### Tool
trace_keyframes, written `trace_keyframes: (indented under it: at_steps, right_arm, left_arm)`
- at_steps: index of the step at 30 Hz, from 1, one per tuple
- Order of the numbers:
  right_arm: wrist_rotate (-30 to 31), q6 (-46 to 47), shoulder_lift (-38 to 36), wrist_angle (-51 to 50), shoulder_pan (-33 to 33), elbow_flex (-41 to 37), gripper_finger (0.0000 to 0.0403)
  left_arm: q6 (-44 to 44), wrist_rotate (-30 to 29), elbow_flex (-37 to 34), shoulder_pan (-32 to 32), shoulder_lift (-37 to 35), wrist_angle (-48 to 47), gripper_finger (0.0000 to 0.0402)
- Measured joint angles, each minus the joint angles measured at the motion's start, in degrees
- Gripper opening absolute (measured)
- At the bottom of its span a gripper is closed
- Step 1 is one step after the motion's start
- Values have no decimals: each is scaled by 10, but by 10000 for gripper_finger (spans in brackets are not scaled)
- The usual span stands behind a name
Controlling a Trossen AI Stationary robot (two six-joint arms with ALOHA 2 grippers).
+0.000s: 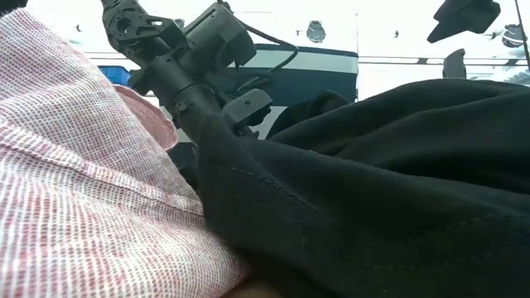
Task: Sort clothes
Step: Put the light blue sock into the blue laundry bin
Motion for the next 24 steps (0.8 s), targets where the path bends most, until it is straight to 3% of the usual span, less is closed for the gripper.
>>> trace_keyframes:
  at_steps: [6, 18, 24]
  right_arm:
    - [-10, -28, 0, 51, 0, 0, 235]
    - [-51, -228, 0, 253, 0, 0, 235]
    - [-46, -276, 5, 294, -9, 0, 235]
  left_arm:
    - [83, 5, -1, -28, -68, 14, 3]
    - [238, -3, -1, -82, -286, 19, 1]
    - [287, -11, -1, -95, -341, 32, 1]
